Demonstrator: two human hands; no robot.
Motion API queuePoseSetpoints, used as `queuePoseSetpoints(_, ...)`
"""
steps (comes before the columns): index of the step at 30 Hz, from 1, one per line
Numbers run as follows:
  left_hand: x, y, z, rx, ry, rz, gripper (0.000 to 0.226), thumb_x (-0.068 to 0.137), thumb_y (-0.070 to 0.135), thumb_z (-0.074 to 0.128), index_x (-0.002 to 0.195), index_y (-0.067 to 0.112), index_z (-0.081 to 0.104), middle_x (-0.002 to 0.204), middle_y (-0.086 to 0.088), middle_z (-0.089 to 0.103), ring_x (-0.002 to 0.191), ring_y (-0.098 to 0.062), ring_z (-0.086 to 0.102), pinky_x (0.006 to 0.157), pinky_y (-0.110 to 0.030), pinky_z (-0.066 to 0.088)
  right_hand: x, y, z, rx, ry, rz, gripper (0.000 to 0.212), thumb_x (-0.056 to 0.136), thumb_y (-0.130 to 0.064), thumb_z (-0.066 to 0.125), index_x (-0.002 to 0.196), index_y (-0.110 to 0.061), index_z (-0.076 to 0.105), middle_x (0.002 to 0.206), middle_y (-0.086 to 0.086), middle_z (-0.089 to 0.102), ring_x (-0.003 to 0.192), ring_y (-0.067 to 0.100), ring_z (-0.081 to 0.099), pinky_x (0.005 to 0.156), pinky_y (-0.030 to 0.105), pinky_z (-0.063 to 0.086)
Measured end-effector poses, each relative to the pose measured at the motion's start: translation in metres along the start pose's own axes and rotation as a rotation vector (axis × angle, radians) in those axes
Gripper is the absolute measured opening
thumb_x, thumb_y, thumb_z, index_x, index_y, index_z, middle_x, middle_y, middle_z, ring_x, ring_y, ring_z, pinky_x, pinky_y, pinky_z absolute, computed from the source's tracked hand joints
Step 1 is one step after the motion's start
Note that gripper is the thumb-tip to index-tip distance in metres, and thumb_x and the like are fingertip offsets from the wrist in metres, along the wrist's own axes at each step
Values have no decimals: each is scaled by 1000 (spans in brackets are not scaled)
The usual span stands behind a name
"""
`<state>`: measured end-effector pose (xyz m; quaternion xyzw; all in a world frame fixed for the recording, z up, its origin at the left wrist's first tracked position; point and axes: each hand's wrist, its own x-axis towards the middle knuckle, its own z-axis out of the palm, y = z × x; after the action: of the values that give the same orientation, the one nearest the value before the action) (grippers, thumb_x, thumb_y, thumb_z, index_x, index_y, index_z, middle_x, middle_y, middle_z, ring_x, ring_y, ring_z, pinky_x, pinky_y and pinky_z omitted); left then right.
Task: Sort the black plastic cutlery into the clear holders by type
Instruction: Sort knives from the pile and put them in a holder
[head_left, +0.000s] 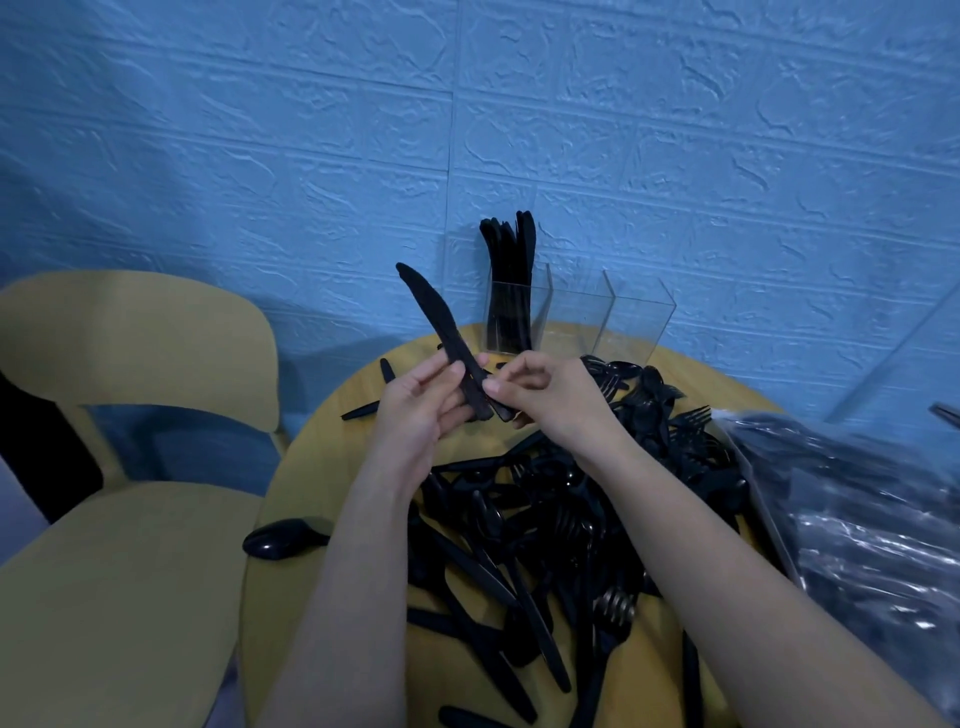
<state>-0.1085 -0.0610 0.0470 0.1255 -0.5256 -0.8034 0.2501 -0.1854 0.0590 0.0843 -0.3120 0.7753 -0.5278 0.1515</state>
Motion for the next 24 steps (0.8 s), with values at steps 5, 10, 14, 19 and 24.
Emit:
queuePoseSetpoints(5, -1, -3, 1, 46, -22, 6, 25, 93, 10, 53, 116, 15, 62, 100, 3, 74, 92, -14, 70, 73, -26, 57, 1, 3, 5, -95, 14, -1, 17, 84, -21, 71, 70, -19, 62, 85, 11, 70, 68, 17, 62, 64, 30, 55)
queuePoseSetpoints(10, -2, 1, -4, 33, 31, 16, 22, 93, 11, 55, 112, 18, 64, 93, 3, 73, 87, -12, 70, 72, -26, 58, 10, 3, -2, -239, -89, -28, 14, 82, -31, 72, 78, -19, 67, 77, 5, 64, 75, 15, 58, 72, 28, 49)
queuePoseSetpoints(14, -1, 10, -15, -44, 140, 75, 22, 96, 12, 52, 115, 18, 61, 97, 1, 70, 88, -12, 71, 80, -30, 58, 17, 8, -7, -661, -370, -100, 18, 81, -29, 73, 96, -19, 71, 88, -8, 62, 84, 6, 53, 66, 6, 36)
queuePoseSetpoints(19, -2, 15, -19, -98, 173, 95, 26, 96, 11, 51, 120, 15, 59, 90, 6, 71, 89, -13, 70, 76, -28, 58, 27, 11, 4, -862, -660, -100, 13, 81, -29, 73, 88, -24, 63, 90, -8, 59, 86, 9, 51, 73, 21, 38)
queuePoseSetpoints(24, -2, 17, -17, -97, 176, 77, 27, 96, 12, 51, 122, 15, 58, 93, 6, 71, 89, -12, 70, 81, -30, 58, 38, 12, -9, -876, -615, -106, 13, 86, -24, 68, 80, -28, 58, 80, -15, 55, 81, 7, 53, 69, 21, 40)
